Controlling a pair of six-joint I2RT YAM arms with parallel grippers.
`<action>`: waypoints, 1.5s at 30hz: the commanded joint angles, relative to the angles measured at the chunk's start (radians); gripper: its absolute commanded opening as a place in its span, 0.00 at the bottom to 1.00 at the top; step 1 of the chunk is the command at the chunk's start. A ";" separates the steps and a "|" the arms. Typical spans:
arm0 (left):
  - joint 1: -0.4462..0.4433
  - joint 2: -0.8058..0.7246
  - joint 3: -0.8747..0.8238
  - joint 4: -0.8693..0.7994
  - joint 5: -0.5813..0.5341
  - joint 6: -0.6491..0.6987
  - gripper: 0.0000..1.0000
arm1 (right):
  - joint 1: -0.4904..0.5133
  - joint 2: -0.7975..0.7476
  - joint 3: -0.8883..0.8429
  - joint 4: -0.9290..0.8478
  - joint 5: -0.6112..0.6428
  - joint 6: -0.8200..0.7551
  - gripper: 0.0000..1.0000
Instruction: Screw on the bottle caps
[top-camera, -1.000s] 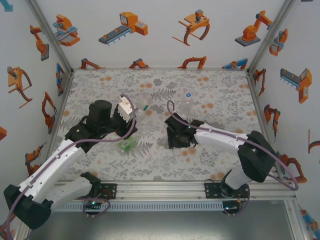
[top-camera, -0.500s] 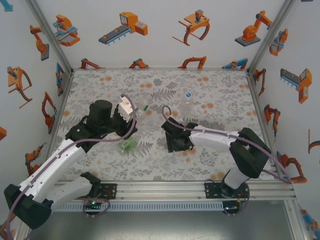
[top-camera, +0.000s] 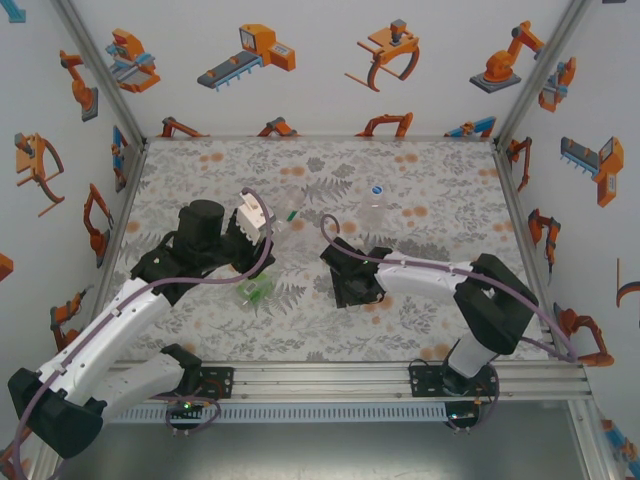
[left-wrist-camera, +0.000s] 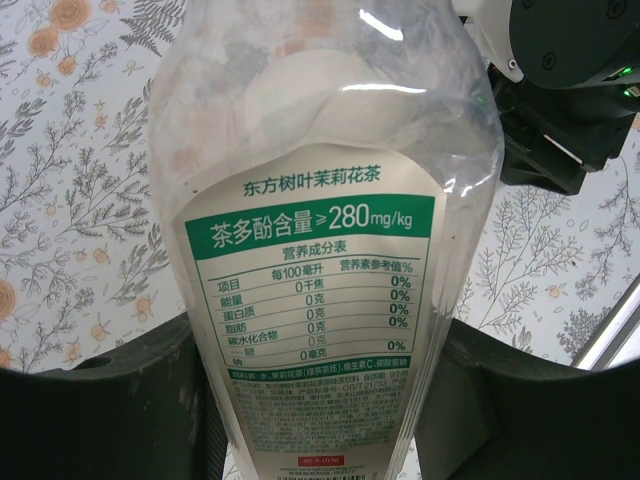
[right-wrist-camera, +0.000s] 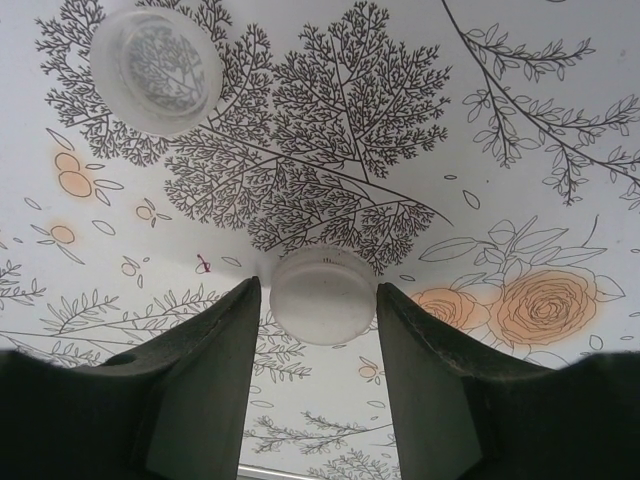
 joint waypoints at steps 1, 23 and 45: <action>0.006 -0.002 0.032 -0.002 0.018 0.004 0.00 | 0.011 0.018 0.006 -0.026 0.006 0.013 0.48; 0.005 0.005 0.034 -0.012 0.023 0.007 0.00 | 0.017 -0.106 -0.011 -0.006 0.034 -0.034 0.31; -0.035 0.003 0.004 0.003 0.124 0.091 0.00 | -0.038 -0.443 0.021 -0.026 -0.074 -0.438 0.27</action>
